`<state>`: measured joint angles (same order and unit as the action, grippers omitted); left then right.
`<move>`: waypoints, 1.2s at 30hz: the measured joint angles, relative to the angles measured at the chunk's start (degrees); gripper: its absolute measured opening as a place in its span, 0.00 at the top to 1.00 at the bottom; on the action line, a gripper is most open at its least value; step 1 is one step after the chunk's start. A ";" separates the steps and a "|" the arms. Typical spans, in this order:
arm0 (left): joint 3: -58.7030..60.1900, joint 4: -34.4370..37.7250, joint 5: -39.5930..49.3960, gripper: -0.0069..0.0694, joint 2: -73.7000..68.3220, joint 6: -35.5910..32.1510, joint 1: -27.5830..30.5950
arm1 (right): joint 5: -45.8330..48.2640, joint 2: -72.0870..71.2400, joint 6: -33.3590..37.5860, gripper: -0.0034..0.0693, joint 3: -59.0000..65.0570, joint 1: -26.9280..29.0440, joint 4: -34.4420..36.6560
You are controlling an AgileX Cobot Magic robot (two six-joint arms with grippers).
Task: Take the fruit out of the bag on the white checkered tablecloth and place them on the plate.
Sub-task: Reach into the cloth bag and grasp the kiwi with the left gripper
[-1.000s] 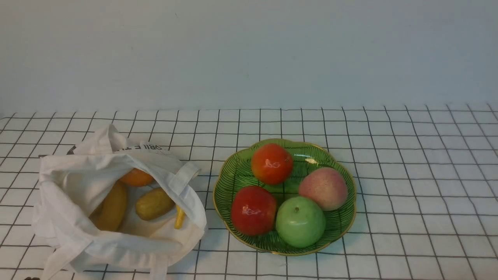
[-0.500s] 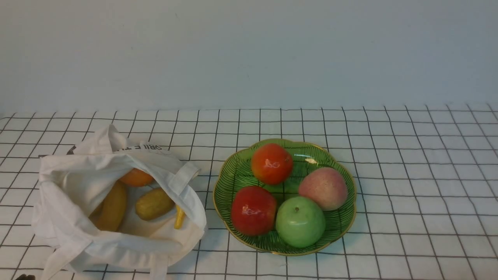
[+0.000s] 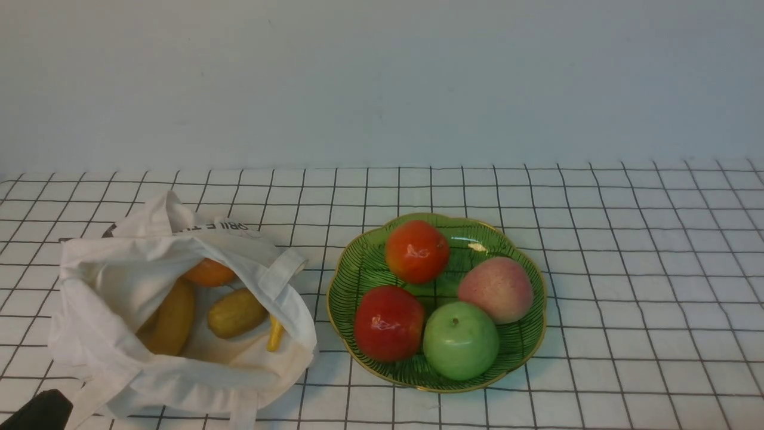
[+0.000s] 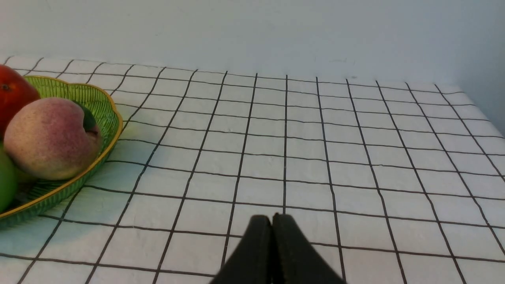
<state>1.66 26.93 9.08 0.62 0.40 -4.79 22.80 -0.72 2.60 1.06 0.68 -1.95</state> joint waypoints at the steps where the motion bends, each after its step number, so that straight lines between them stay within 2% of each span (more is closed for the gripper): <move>1: 0.00 0.00 0.00 0.92 0.00 0.00 0.00 | 0.00 0.00 0.00 0.97 0.00 0.00 0.00; 2: 0.00 5.07 -2.67 0.92 0.00 0.05 0.00 | 0.00 0.00 0.00 0.97 0.00 0.00 0.00; 6: 0.00 11.41 -6.25 0.92 0.00 0.08 0.00 | 0.00 0.00 0.00 0.97 0.00 0.00 0.00; 11: 0.00 13.89 -8.64 0.92 0.00 0.27 0.00 | 0.00 0.00 0.00 0.97 0.00 0.00 0.00; 14: 0.00 16.73 -15.88 0.92 0.00 1.00 0.00 | 0.00 0.00 0.00 0.97 0.00 0.00 0.00; 17: -0.42 16.75 -20.25 0.92 0.00 0.78 0.00 | 0.00 0.00 0.00 0.97 0.00 0.00 0.00; 20: -5.47 11.09 -20.28 0.92 -0.10 -1.57 0.00 | 0.00 0.00 0.00 0.97 0.00 0.00 0.00; 21: -7.74 8.97 -19.06 0.92 -0.83 -2.40 0.00 | 0.00 0.00 0.00 0.97 0.00 0.00 0.00; 25: -21.92 -1.13 -1.58 0.92 -11.13 -5.83 0.00 | 0.00 0.00 0.00 0.97 0.00 0.00 0.00; 29: -34.43 -7.52 22.14 0.92 -27.10 -8.42 0.00 | 0.00 0.00 0.00 0.97 0.00 0.00 0.00; 31: -38.97 -8.63 31.33 0.92 -35.20 -9.79 0.00 | 0.00 0.00 0.00 0.97 0.00 0.00 0.00; 34: -42.69 -8.70 37.53 0.92 -42.61 -12.72 0.00 | 0.00 0.00 0.00 0.97 0.00 0.00 0.00; 36: -46.08 -7.82 41.31 0.92 -50.49 -18.33 -0.06 | 0.00 0.00 0.00 0.97 0.00 0.00 0.00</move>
<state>-44.42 19.11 50.39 -49.87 -17.93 -4.85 22.80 -0.72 2.60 1.06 0.68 -1.95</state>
